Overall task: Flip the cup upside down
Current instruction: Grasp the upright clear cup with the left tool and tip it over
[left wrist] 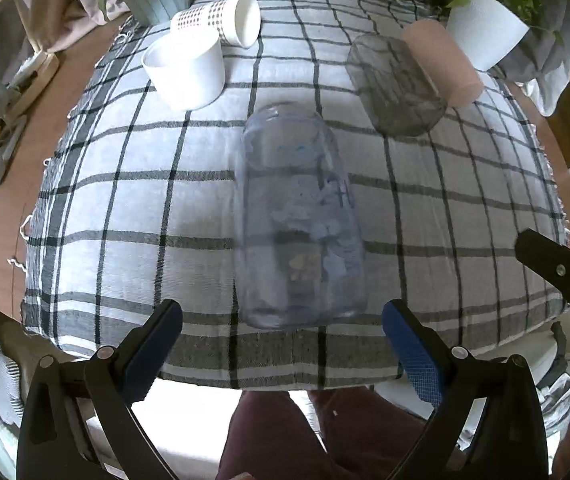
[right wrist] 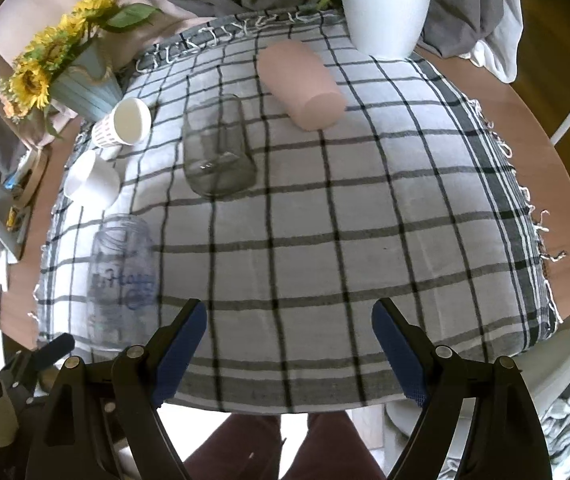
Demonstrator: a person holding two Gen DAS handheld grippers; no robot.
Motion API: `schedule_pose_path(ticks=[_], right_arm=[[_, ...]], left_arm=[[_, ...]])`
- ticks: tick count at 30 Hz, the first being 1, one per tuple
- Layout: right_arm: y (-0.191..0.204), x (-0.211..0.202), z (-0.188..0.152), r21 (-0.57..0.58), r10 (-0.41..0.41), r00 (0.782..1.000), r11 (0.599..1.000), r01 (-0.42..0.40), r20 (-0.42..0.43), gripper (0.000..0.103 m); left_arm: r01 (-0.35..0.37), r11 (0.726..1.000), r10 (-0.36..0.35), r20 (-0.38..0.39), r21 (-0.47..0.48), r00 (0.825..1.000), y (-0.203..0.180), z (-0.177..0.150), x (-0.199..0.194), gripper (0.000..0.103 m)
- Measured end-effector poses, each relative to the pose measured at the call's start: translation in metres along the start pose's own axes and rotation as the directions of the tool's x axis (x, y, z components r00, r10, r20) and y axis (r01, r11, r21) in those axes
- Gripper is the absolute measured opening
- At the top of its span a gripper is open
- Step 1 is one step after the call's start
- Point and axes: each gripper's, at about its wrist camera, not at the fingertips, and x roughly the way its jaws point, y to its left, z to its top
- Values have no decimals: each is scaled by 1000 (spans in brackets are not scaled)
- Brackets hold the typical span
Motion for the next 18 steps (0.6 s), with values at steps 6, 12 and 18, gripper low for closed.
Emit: schedule_pose_path(ticks=[6,12,18], right_arm=[[-6,7,-3,-17,-12,1000,1000,12,-13,85],[-5,13,-5,-43,-21,1000,999,20,-16,85],[-6,15,-4,-56,-22,1000,998,21,-20,85]], left_arm=[[-8,1000,8,14,-14,1000,-2,1,8,94],[-10,1000,11,29,-23,1000,-4,2,15,81],[8,1000,-7,29,-22,1000,-8,3,17,70]])
